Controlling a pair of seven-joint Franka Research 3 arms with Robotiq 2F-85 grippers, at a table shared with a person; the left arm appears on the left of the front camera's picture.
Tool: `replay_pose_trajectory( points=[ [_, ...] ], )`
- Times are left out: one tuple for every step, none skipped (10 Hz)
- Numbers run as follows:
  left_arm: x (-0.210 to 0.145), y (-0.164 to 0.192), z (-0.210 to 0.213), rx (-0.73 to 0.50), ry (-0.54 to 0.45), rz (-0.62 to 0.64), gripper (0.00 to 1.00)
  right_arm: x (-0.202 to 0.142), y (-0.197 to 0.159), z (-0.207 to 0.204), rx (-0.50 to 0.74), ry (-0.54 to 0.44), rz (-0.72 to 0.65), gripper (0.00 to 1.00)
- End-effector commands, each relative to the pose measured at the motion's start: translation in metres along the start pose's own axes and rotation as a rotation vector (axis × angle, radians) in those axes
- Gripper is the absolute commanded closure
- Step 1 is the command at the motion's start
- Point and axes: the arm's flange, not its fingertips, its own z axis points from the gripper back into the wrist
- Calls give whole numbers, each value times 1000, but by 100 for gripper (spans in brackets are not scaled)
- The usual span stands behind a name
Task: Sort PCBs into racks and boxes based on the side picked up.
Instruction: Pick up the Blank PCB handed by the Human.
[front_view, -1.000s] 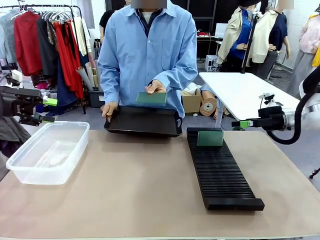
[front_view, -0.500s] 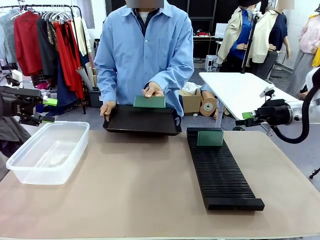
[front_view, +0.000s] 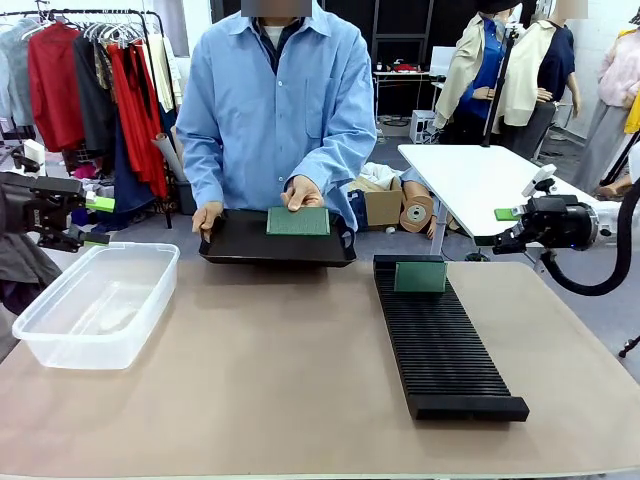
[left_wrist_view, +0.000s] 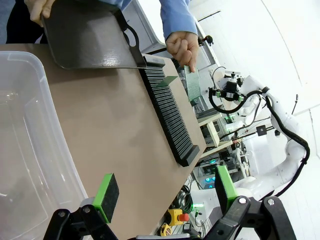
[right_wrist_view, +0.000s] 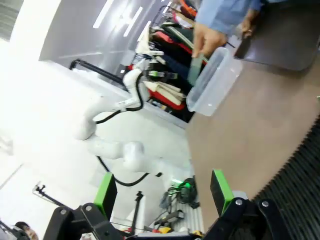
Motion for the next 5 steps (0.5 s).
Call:
replay_pose_trajectory(
  points=[
    [-1, -2, 1, -3, -1, -2, 0, -6, 16, -2, 32, -15, -51, 0],
    [-1, -2, 1, -3, -1, -2, 0, -9, 21, -5, 42, 0, -76, 0],
    [-1, -2, 1, -3, -1, -2, 0, -12, 24, -8, 24, 11, -81, 0],
    [-1, -2, 1, -3, -1, -2, 0, -11, 26, -9, 14, 9, -83, 0],
    [-1, -2, 1, -3, -1, -2, 0, -12, 27, -11, -7, 10, -87, 0]
  ],
)
